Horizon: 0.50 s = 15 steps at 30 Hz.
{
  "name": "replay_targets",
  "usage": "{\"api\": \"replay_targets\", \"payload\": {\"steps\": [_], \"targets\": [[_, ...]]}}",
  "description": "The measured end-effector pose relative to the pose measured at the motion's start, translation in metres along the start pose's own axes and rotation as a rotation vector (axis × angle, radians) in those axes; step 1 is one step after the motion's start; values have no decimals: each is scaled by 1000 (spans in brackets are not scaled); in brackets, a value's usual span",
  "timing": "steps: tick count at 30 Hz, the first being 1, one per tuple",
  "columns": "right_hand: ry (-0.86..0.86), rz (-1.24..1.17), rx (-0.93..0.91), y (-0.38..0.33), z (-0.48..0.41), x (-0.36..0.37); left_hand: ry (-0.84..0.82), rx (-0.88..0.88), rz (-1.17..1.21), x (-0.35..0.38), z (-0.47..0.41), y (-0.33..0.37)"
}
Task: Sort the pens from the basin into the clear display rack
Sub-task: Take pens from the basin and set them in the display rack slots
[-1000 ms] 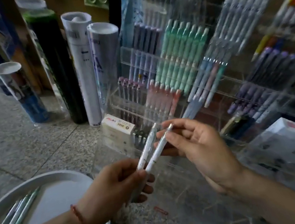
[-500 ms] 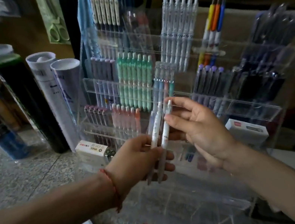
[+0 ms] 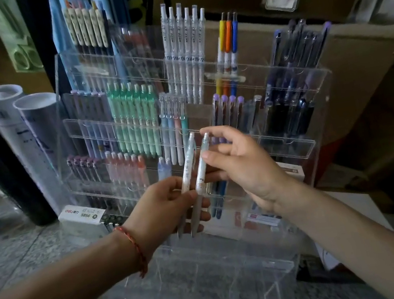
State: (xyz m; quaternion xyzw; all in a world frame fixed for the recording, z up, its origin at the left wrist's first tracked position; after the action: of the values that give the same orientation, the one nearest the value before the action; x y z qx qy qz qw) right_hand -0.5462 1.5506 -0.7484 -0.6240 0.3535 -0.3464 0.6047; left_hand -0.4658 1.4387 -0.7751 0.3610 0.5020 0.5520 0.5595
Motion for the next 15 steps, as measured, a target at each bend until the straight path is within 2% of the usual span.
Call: {"api": "replay_targets", "payload": {"steps": [15], "targets": [[-29, 60, -32, 7, 0, -12, -16, 10, 21, 2, -6, -6]]}}
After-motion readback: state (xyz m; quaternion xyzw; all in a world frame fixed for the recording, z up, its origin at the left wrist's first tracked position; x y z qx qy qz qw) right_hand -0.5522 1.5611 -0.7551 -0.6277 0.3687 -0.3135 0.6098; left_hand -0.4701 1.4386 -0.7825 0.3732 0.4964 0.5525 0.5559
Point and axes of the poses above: each hand's wrist, its own z-axis away from the middle knuckle, its own x-axis out of the palm, y = z × x, the point moved 3 cm from there along -z, towards the middle knuckle, and after that the axes turned 10 degrees about -z, right-handed, at the moved point
